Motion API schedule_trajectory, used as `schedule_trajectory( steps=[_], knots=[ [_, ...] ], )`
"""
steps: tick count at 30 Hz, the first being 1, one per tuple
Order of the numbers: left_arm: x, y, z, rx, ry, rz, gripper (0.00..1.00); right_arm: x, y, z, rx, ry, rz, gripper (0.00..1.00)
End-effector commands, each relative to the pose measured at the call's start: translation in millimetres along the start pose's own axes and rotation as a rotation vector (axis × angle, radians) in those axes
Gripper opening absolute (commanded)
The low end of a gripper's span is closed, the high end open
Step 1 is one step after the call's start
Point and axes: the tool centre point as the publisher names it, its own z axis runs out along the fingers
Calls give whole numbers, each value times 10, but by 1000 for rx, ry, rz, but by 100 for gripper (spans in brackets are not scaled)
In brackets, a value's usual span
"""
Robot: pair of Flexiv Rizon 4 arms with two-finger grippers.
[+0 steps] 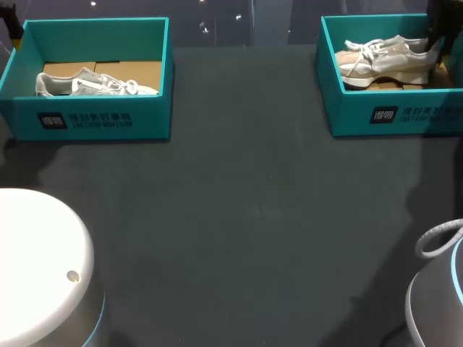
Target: Take the shoe out of the shoebox, open the shoe tongue, remove and reinsert the insole, then place the shoe into the shoebox
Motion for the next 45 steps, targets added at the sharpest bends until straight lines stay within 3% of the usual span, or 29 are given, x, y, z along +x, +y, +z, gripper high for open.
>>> schedule_trajectory(
  steps=[1, 23, 45],
  knots=[
    [4, 5, -3, 1, 1, 1, 100, 3, -17, -59, -4, 4, 2, 0],
    [4, 5, -3, 1, 1, 1, 100, -55, -70, -181, -20, 23, 7, 0],
    [4, 5, -3, 1, 1, 1, 100, -240, -47, -349, -26, 3, 43, 0]
  ],
)
